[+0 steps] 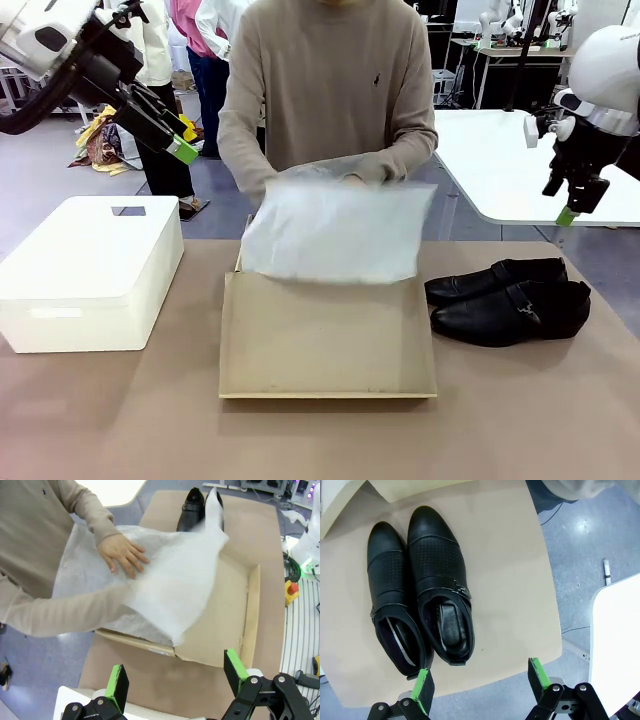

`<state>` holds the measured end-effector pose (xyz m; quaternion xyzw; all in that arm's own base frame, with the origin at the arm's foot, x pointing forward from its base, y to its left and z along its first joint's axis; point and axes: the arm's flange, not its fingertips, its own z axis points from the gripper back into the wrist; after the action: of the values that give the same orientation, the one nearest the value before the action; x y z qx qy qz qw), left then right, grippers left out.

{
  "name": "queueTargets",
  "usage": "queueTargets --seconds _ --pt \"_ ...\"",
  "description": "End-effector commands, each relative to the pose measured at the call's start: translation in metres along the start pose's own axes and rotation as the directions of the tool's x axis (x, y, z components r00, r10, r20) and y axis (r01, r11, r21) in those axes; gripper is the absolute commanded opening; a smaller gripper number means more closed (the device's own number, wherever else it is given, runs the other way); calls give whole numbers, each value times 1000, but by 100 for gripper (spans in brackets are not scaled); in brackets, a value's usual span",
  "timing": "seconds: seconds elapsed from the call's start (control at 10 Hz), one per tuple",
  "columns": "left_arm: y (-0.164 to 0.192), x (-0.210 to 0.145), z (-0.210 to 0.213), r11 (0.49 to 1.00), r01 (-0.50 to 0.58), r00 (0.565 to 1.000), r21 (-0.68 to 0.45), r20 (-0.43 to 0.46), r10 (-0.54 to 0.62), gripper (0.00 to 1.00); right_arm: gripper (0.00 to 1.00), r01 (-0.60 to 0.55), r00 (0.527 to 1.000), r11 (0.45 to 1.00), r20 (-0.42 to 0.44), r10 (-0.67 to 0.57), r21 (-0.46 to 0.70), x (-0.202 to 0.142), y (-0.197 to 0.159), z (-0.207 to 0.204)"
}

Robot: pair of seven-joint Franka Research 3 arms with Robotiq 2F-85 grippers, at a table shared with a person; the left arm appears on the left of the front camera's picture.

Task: Pack the shoes into the box.
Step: Place one shoe of the Shoes into the Shoes Box.

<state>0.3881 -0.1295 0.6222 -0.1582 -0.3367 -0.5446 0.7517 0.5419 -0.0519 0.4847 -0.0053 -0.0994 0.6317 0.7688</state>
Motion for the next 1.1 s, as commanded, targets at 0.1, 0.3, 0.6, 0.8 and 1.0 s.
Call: queueTargets --seconds 0.1,0.3,0.6,0.8,1.0 --pt "0 -4 0 1000 15 1000 -16 23 -15 100 100 2 1000 1000 2 -2 -4 -1 1 3" --pt "0 -4 0 1000 15 1000 -16 23 -15 100 100 9 1000 1000 -5 -9 5 0 -8 -8" --pt "0 -4 0 1000 15 1000 -16 23 -15 100 100 7 1000 1000 4 -7 3 -9 -27 -32" --pt "0 -4 0 1000 15 1000 -16 23 -15 100 100 12 1000 1000 17 -12 14 -16 -33 -50" --pt "0 -4 0 1000 15 1000 -16 23 -15 100 100 24 999 999 44 -26 42 -22 -42 -70"
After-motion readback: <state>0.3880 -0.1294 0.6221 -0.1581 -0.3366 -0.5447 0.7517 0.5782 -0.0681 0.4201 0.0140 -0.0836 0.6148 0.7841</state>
